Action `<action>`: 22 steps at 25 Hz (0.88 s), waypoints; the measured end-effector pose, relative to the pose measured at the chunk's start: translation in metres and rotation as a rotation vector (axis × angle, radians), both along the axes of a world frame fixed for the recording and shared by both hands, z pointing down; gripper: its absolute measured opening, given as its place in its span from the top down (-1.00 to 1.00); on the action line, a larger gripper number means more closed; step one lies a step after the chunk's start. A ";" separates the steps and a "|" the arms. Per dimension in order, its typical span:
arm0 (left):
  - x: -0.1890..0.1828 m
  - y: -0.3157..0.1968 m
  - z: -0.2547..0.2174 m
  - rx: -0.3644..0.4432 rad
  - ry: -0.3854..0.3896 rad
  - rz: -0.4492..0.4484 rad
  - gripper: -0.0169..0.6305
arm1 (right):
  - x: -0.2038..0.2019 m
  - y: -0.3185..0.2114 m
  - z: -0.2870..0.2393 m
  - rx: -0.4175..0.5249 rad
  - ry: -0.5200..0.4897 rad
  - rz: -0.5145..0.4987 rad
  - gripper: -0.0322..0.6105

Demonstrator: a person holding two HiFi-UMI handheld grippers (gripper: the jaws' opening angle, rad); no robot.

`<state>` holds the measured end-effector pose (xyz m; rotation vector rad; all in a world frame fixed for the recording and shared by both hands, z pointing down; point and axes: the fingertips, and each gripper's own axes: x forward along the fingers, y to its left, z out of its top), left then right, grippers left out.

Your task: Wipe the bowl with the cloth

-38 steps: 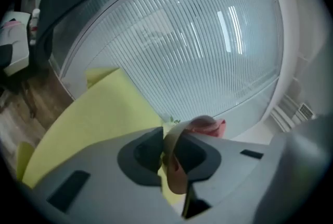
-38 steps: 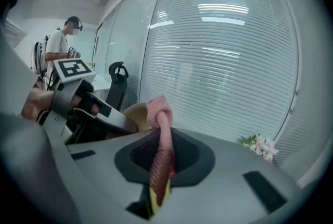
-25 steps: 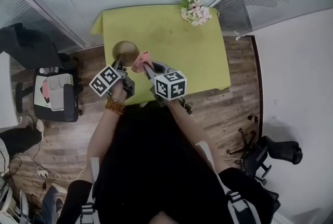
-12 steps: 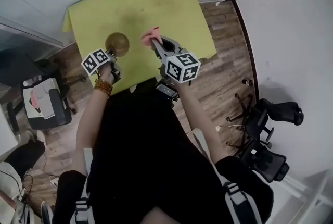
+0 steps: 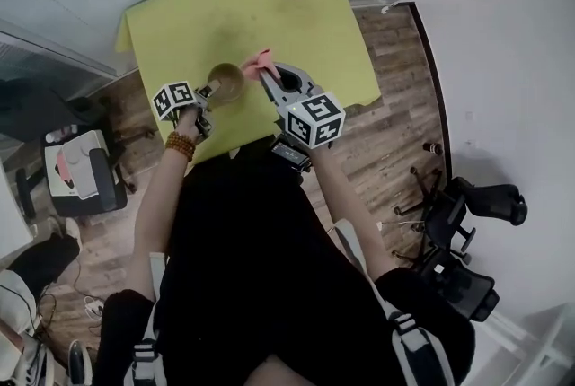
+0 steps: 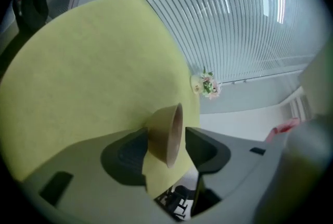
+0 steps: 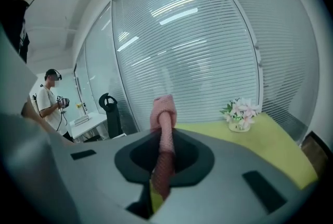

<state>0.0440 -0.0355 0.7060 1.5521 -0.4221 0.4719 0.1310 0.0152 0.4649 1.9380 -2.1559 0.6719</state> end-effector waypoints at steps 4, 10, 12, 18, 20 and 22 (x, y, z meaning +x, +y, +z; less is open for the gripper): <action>-0.036 0.012 -0.022 -0.007 0.080 0.007 0.25 | -0.008 -0.010 -0.005 0.015 0.016 -0.040 0.83; -0.092 -0.022 -0.097 0.256 0.093 -0.074 0.28 | -0.033 -0.034 -0.022 0.107 0.000 -0.115 0.82; -0.096 -0.037 -0.141 0.454 0.092 -0.069 0.36 | -0.045 -0.042 -0.029 0.148 0.018 -0.145 0.82; -0.089 -0.051 -0.249 1.039 0.010 -0.050 0.82 | -0.065 -0.053 -0.052 0.247 0.210 -0.102 0.82; -0.088 -0.055 -0.257 1.186 -0.096 -0.030 0.85 | -0.068 -0.054 -0.053 0.244 0.243 -0.092 0.83; -0.082 -0.051 -0.256 1.218 -0.127 -0.003 0.86 | -0.070 -0.053 -0.051 0.234 0.245 -0.093 0.83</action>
